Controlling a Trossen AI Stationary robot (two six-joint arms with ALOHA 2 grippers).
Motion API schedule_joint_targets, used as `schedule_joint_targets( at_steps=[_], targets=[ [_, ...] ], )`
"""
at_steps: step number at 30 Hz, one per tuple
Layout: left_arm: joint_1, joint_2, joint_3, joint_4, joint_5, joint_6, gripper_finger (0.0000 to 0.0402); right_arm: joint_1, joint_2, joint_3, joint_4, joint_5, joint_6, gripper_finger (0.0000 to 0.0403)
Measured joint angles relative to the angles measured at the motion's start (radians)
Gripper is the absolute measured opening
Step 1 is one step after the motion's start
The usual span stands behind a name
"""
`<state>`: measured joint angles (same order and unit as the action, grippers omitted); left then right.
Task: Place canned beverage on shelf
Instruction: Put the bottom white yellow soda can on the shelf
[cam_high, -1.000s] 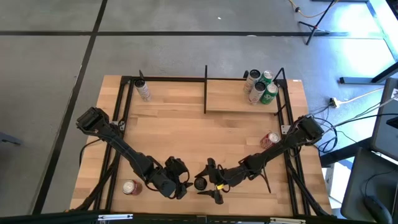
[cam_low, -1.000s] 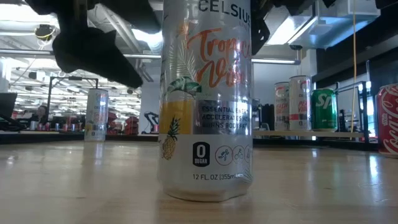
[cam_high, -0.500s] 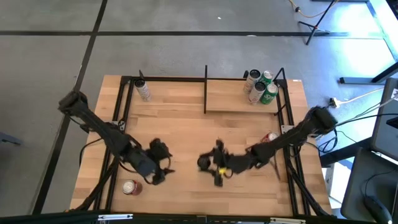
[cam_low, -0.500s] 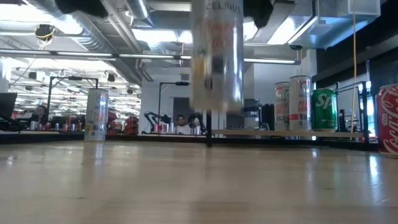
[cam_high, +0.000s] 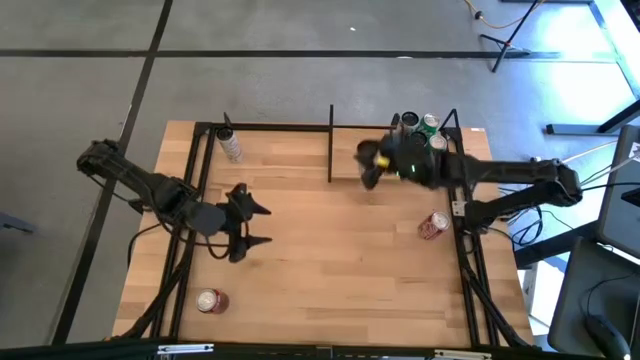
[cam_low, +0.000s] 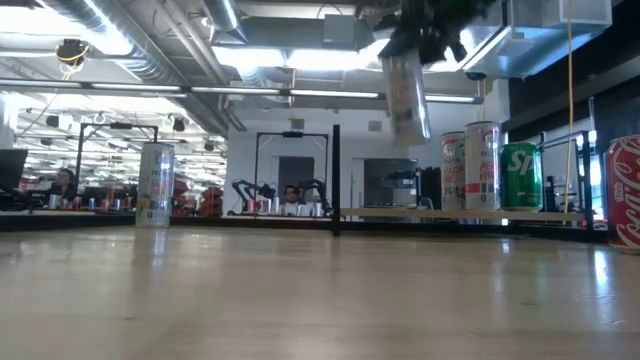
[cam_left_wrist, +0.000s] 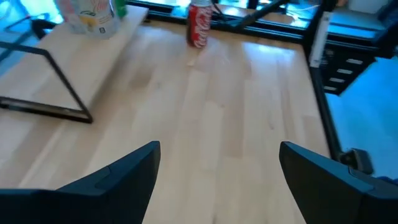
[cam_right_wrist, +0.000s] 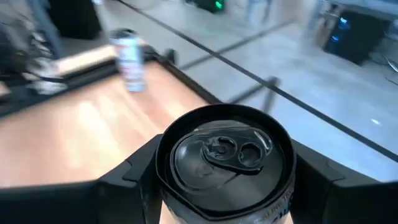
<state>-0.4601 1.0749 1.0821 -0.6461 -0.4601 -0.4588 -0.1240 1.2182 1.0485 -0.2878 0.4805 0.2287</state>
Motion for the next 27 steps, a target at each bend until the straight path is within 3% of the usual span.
schedule_joint_targets(
  at_steps=[7, 15, 22, 27],
  targets=[
    [0.064, -0.004, 0.000, -0.014, -0.054, -0.005, 0.0325, -0.285, 0.076, -0.001, 0.045, -0.204, -0.122, 0.0224],
    [0.108, -0.004, 0.000, 0.006, -0.184, -0.102, 0.0325, -0.466, 0.154, -0.047, 0.239, -0.439, -0.239, 0.0224],
    [0.107, -0.002, 0.000, 0.011, -0.218, -0.150, 0.0325, -0.561, 0.154, -0.120, 0.288, -0.535, -0.238, 0.0224],
    [0.107, -0.002, 0.000, 0.011, -0.250, -0.160, 0.0325, -0.587, 0.153, -0.151, 0.302, -0.519, -0.239, 0.0224]
  ],
)
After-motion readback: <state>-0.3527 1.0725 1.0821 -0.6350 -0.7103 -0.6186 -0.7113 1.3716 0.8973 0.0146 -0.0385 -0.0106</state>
